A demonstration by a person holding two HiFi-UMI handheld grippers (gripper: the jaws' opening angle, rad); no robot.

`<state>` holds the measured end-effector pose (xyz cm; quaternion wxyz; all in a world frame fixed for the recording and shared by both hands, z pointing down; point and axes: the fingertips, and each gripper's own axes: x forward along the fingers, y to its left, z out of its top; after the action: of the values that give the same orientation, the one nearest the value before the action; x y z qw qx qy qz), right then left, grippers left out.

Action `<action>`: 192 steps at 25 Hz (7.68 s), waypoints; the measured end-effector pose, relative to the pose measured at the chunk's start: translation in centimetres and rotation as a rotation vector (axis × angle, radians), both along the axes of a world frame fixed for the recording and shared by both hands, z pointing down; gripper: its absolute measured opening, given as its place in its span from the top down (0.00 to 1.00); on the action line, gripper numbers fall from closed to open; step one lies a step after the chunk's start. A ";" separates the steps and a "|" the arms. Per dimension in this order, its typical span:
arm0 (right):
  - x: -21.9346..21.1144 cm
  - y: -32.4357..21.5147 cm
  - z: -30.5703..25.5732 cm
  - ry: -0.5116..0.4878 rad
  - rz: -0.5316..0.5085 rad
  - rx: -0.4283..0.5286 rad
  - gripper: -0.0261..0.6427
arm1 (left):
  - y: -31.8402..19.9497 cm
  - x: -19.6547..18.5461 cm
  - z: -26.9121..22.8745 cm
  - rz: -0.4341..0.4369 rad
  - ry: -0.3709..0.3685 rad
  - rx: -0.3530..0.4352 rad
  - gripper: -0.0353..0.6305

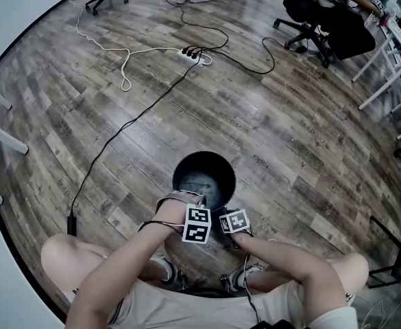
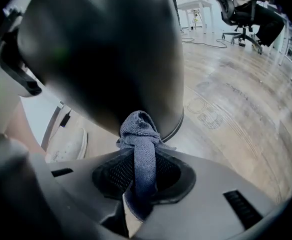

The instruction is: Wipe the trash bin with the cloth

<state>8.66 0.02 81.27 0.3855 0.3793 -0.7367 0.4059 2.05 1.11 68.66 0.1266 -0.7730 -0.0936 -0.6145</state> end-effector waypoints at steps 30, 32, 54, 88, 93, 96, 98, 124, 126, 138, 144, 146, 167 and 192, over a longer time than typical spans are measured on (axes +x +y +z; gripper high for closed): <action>0.3 -1.0 -3.9 0.022 -0.198 0.102 0.84 | 1.0 1.1 1.0 -0.022 0.000 0.017 0.90; 0.2 -1.1 -1.8 0.037 -0.212 0.122 0.84 | 0.9 1.2 0.9 -0.034 0.001 0.019 0.90; -1.0 1.2 -1.1 -0.012 -0.114 -0.027 0.84 | 0.6 1.8 -1.0 -0.087 0.082 -0.008 0.80; -0.9 -1.1 1.3 0.072 -0.149 0.111 0.84 | 1.0 -0.3 1.0 0.046 -0.003 -0.003 0.90; -0.8 -1.2 5.8 0.057 -0.072 0.055 0.84 | 0.7 0.2 1.0 -0.002 -0.002 0.013 0.90; -0.1 -0.9 6.3 0.022 -0.008 0.017 0.84 | 0.7 1.0 1.0 -0.043 -0.004 0.020 0.90; 0.2 -0.6 5.6 0.017 0.012 -0.002 0.84 | 0.9 1.2 1.1 -0.054 -0.010 0.016 0.90; -2.8 0.7 -14.0 -0.077 -0.176 0.137 0.84 | -0.2 -2.7 1.1 0.083 -0.098 0.029 0.86; -2.7 0.4 -12.8 -0.063 -0.162 0.126 0.84 | 0.1 -2.3 1.0 0.098 -0.085 0.032 0.88; -1.3 -0.9 -1.2 0.087 -0.182 0.128 0.84 | 1.0 -0.7 0.7 0.023 -0.031 -0.020 0.91; -0.5 -0.6 5.0 0.136 -0.219 0.126 0.84 | 1.2 0.3 0.8 -0.034 -0.027 -0.022 0.91; 0.0 -0.6 6.0 0.145 -0.204 0.124 0.84 | 1.2 0.7 0.8 -0.048 -0.031 -0.015 0.91; -2.6 3.5 -9.9 -0.022 -0.309 0.068 0.84 | 0.2 -5.2 0.6 0.256 -0.090 -0.004 0.73; -1.1 -0.7 -5.3 0.062 -0.192 0.104 0.84 | 0.7 -2.5 0.5 0.185 -0.034 -0.042 0.91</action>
<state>7.58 -0.64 75.96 0.4253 0.3388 -0.7773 0.3164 -0.45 1.82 69.17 0.1652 -0.7531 -0.1796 -0.6109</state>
